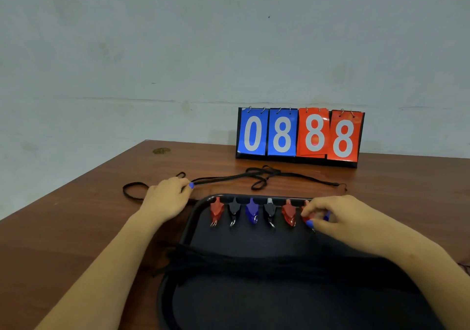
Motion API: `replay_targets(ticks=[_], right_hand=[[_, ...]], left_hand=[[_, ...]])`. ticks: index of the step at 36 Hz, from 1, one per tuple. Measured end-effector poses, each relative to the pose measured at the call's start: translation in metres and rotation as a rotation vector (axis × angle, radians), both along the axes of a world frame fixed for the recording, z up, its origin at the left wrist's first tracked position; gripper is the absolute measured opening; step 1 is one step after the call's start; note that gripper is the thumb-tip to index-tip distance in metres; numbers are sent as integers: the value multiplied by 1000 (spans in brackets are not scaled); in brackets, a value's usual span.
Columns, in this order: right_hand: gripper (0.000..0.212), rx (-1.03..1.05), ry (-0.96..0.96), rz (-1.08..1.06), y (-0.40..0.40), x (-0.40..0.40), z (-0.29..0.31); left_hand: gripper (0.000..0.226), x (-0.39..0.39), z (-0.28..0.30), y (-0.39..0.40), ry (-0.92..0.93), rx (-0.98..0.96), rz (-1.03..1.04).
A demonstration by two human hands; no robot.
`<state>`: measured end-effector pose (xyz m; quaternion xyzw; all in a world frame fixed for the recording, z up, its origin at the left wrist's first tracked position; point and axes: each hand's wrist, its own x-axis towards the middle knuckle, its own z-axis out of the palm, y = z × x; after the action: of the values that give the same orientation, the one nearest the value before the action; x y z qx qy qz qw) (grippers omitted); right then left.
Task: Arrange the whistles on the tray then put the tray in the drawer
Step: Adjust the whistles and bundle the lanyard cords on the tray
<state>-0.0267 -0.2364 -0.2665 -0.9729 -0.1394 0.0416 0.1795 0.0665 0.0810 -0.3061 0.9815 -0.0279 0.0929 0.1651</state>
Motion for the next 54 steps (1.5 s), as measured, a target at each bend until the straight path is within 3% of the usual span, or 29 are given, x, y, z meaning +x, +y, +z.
replay_targets(ticks=[4,7,15,22,25,30,34,39,44,47,50,54], right_hand=[[21,-5,-5,0,0,0,-1],[20,-10,-3,5,1,0,0],[20,-20,-2,16,1,0,1],[23,-12,-17,7,2,0,2],[23,-14,-20,10,1,-1,1],[20,-10,-42,9,3,-2,3],[19,2,-87,-6,5,-5,7],[17,-15,-156,-12,12,-10,8],[22,27,-244,12,16,-12,7],[30,62,-249,27,16,-12,7],[37,108,-230,37,18,-13,6],[42,144,-202,74,25,-15,1]], left_hand=[[35,-2,3,8,71,93,152],[29,-3,5,4,-7,59,134],[37,-12,14,-3,91,-319,-68],[31,-12,12,4,96,-104,-108],[17,-13,14,2,58,-102,-115],[22,-15,17,-3,-30,-200,-68],[23,-22,25,-8,-204,-375,-83],[22,-45,42,-31,-365,-678,-298],[28,-64,46,-51,-263,-1012,-439],[14,-69,44,-61,-117,-1225,-545],[53,-70,39,-68,7,-1322,-645],[60,-72,36,-74,124,-1310,-647]])
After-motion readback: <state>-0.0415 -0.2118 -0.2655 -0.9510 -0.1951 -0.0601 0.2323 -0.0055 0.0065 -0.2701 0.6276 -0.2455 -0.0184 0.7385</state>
